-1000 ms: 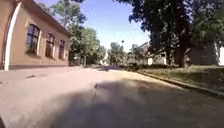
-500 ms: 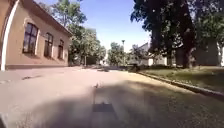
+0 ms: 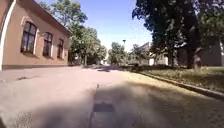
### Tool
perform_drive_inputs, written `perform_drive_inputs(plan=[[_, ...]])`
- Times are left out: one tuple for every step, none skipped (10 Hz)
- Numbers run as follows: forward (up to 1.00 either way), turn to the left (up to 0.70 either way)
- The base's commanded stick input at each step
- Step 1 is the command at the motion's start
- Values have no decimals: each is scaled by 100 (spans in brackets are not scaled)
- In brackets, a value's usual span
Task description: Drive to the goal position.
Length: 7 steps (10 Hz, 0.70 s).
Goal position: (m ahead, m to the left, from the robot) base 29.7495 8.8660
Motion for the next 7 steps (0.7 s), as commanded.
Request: perform_drive_inputs(plan=[[70,0],[70,0],[70,-33],[70,-8],[70,-1],[70,0],[70,0]])
